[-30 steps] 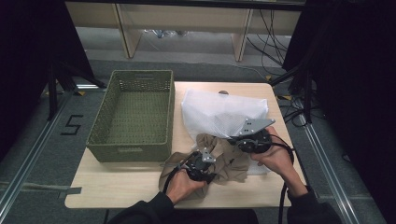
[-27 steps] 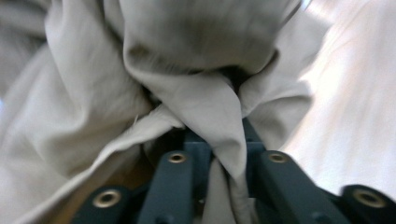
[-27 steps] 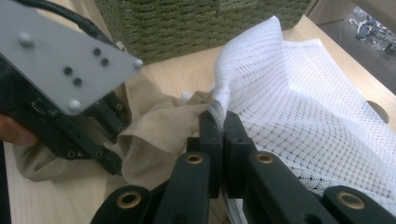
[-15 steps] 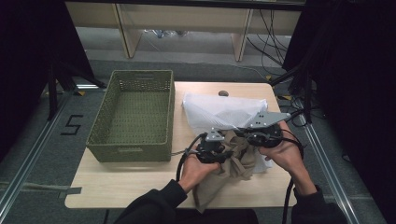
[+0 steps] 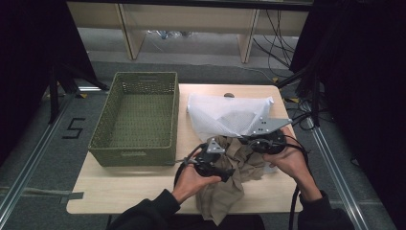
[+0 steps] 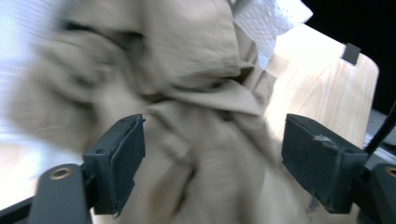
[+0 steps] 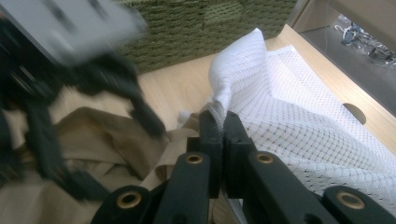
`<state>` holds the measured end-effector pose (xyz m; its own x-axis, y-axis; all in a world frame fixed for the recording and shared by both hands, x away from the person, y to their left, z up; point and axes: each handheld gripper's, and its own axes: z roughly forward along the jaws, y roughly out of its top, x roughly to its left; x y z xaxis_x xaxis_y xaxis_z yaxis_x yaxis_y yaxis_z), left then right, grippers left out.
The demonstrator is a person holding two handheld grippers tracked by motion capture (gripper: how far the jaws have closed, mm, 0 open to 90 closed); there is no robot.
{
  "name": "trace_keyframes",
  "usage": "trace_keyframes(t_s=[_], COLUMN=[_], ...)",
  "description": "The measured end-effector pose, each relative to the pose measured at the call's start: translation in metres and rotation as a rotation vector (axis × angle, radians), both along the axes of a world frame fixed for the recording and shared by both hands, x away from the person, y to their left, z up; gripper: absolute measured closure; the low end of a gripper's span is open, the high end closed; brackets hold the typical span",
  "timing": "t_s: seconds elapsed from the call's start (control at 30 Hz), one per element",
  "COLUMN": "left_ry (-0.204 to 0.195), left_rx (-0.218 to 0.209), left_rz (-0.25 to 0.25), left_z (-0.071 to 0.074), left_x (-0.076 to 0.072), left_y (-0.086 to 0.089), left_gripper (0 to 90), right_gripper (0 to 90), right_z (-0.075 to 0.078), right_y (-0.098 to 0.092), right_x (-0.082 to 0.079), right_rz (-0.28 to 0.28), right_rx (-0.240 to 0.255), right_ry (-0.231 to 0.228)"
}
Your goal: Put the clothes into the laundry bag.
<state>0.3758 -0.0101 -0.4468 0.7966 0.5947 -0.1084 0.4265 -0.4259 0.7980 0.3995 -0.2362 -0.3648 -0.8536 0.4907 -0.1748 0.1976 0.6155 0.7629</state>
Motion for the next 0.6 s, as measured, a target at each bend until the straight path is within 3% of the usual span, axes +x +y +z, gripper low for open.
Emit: trace_keyframes(t_s=[0.1,0.13,0.2,0.23,0.33,0.37,0.4,0.43,0.5,0.57,0.6], left_ry=[-0.025,-0.005,0.032,0.041,0.075,0.092,0.082,0.069,0.077,0.069,0.068], left_rx=[0.056,0.078,0.084,0.088,0.118,0.144,0.11,0.108,0.041,0.044,0.018], left_rz=[0.03,0.037,0.073,0.071,-0.001,-0.053,-0.055,-0.076,-0.097,-0.123,-0.115], left_z=[-0.001,-0.005,-0.018,-0.025,-0.043,-0.045,-0.048,-0.048,-0.047,-0.048,-0.048], left_x=[0.003,0.009,0.02,0.025,0.035,0.036,0.034,0.032,0.028,0.025,0.023], left_y=[0.019,0.023,0.024,0.021,0.008,0.004,-0.004,-0.01,-0.024,-0.036,-0.039], left_gripper=[16.4,15.7,15.9,16.0,17.8,22.8,34.4,43.7,65.4,71.6,71.6], right_gripper=[89.7,89.7,89.7,89.7,89.7,89.7,89.8,89.7,89.7,89.7,89.7], right_z=[-0.001,-0.002,-0.003,-0.003,-0.004,-0.005,-0.006,-0.006,-0.008,-0.01,-0.01], right_y=[0.002,0.002,0.005,0.006,0.008,0.008,0.008,0.007,0.008,0.009,0.009], right_x=[0.001,0.001,0.001,0.001,0.001,0.001,0.001,0.002,0.002,0.002,0.002], right_rz=[0.003,0.005,0.012,0.012,0.011,0.02,0.015,0.019,0.012,0.019,0.01], right_rx=[-0.004,-0.006,-0.013,-0.015,-0.015,-0.018,-0.015,-0.019,-0.019,-0.022,-0.025], right_ry=[-0.001,0.001,-0.001,0.001,0.005,0.001,0.009,0.005,0.014,0.014,0.022])
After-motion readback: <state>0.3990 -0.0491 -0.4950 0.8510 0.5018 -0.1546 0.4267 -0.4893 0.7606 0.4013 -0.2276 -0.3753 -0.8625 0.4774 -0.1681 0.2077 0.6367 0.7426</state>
